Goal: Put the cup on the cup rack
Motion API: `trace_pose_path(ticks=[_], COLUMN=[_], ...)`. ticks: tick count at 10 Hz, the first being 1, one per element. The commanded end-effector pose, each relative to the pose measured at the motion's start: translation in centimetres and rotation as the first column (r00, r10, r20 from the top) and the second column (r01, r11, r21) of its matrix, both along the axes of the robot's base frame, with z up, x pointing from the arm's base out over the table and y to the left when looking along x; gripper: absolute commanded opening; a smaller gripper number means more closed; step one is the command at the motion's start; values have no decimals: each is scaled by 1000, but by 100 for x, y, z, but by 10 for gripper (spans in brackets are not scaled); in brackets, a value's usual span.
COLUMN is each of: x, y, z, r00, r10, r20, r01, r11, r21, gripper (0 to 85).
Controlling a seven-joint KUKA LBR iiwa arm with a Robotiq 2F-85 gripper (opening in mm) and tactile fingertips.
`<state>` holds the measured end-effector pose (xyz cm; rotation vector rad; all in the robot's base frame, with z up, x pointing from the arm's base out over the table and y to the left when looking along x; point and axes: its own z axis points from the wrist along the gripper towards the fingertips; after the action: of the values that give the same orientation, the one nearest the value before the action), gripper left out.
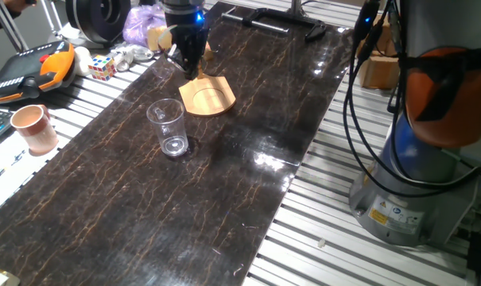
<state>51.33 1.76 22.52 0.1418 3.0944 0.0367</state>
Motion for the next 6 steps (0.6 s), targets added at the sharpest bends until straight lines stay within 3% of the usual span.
trace_pose_path(ticks=[1,6], x=[21,243], y=[28,264], z=[-20,-44], r00=[1000,995], r10=[-11,-102], r20=[-2,-19], r01=[11,102], r11=[1000,995], r21=[2,-2], gripper=[7,7])
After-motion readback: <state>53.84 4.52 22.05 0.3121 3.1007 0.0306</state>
